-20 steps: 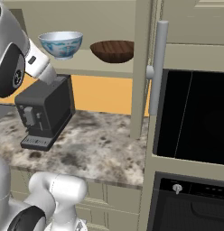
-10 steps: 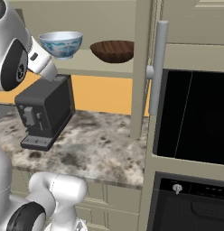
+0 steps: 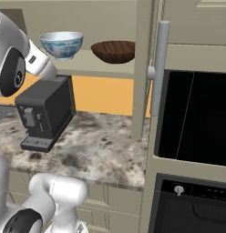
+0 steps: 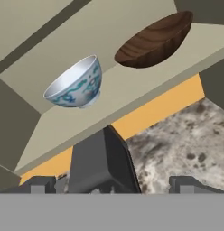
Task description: Move the bowls from the cabinet to the plates on the dining table.
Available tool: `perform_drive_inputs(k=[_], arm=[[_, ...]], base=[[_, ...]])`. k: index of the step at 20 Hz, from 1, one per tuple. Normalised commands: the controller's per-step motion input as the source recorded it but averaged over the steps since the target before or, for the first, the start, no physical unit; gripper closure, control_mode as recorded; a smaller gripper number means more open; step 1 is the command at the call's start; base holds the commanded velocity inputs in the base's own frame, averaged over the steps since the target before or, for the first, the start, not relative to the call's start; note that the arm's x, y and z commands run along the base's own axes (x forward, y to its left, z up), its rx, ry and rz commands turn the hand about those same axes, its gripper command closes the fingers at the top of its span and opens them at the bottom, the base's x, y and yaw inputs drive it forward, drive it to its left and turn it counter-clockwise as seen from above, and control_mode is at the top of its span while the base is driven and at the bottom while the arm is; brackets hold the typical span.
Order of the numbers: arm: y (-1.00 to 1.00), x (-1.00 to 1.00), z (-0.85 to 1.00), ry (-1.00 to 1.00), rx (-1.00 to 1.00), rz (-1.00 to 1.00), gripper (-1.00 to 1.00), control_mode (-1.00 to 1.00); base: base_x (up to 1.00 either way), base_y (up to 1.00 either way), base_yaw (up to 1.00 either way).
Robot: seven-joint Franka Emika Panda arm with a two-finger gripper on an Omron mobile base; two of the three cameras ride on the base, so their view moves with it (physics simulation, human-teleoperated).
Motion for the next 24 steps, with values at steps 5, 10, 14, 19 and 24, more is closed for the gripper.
perform_drive_inputs(k=[5,10,14,19,24], arm=[[0.15,0.14,0.04,-0.01,0.0,-0.01,-1.0,-1.0],[0.08,0.1,0.25,-0.01,0.03,0.0,-1.0,-1.0],[0.0,0.01,0.12,0.0,0.1,0.0,-1.0,-1.0],[0.0,0.22,-0.04,0.0,0.13,0.0,-1.0,-1.0],[0.0,0.31,-0.31,0.0,0.04,0.0,-1.0,-1.0]], base=[[0.0,0.0,0.0],[0.0,0.0,0.0],[0.0,0.0,0.0],[0.0,0.0,0.0],[0.0,0.0,0.0]])
